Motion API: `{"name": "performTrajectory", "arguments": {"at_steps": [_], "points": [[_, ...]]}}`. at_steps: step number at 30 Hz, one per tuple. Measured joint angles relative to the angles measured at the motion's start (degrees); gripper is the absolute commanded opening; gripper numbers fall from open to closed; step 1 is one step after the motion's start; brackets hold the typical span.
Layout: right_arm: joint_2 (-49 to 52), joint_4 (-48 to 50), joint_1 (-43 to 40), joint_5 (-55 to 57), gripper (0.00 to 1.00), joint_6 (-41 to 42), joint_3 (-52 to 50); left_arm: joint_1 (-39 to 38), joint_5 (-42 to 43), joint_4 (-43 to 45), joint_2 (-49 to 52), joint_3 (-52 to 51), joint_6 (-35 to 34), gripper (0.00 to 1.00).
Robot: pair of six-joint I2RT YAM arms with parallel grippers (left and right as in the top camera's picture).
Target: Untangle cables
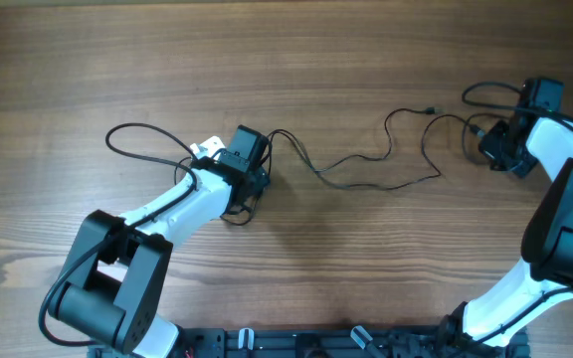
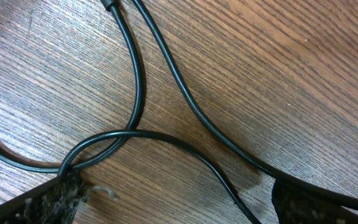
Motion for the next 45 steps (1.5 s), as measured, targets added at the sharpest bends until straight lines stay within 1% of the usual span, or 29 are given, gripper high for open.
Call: {"name": "performTrajectory", "arguments": {"at_steps": [2,4,6,7,9,10,13,15,17,22,24,29,30,31,32,33,34,40,45], "points": [[-1.03,-1.55,-1.05,-0.48,0.04,-0.59,0.02,0.00,0.00,0.00,0.00,0.00,0.00,1.00],[-4.13,-1.36,-2.29,-0.81,0.04,-0.87,0.02,0.00,0.00,0.00,0.00,0.00,0.00,1.00],[-11.15,0.09,-4.26,-1.05,0.04,-1.03,0.13,0.00,0.00,0.00,0.00,0.00,0.00,1.00],[-16.44,1.31,-5.79,-1.05,0.04,-1.03,0.57,0.00,0.02,0.00,0.00,0.00,0.00,1.00],[-22.34,3.50,-8.07,-1.07,0.04,-1.03,1.18,0.00,0.00,0.00,0.00,0.00,0.00,1.00],[-27.15,4.85,-10.34,-0.83,0.04,-1.01,1.79,0.00,0.00,0.00,0.00,0.00,0.00,1.00],[-32.06,8.04,-15.82,1.42,0.04,-0.98,1.92,0.00,0.00,0.00,0.00,0.00,0.00,1.00],[-32.79,9.01,-20.35,3.52,0.04,-1.01,1.95,0.00,0.00,0.00,0.00,0.00,0.00,1.00],[-32.37,8.90,-26.69,5.31,0.04,-0.74,1.95,0.00,0.00,0.00,0.00,0.00,0.00,1.00],[-29.20,6.45,-38.01,6.08,0.04,3.85,1.95,0.00,0.00,0.00,0.00,0.00,0.00,1.00],[-26.34,5.07,-39.58,6.03,0.04,4.83,1.92,0.00,0.02,0.00,0.00,0.00,0.00,1.00],[-17.55,1.70,-39.74,5.81,0.05,5.29,1.92,0.00,0.00,0.00,0.00,0.00,0.00,1.00],[-15.45,1.07,-39.74,5.79,0.09,5.31,1.92,0.00,0.00,0.00,0.00,0.00,0.00,1.00],[-13.51,0.59,-39.74,5.75,0.34,5.33,1.92,0.00,0.00,0.00,0.00,0.00,0.00,1.00],[-12.59,0.35,-39.74,5.57,0.72,5.35,1.92,0.00,0.00,0.00,0.00,0.00,0.00,1.00],[-11.52,0.26,-39.74,5.31,0.95,5.86,1.92,0.00,0.00,0.00,0.00,0.00,0.00,1.00],[-10.73,0.28,-39.74,4.94,1.00,5.90,1.92,0.00,0.00,0.00,0.00,0.00,0.00,1.00],[-10.10,1.18,-39.74,0.66,1.00,5.95,1.92,0.00,0.00,0.00,0.00,0.00,0.00,1.00],[-10.10,-0.72,-39.74,-1.60,1.00,5.92,1.92,0.00,0.00,-0.02,0.00,0.00,0.00,1.00]]}}
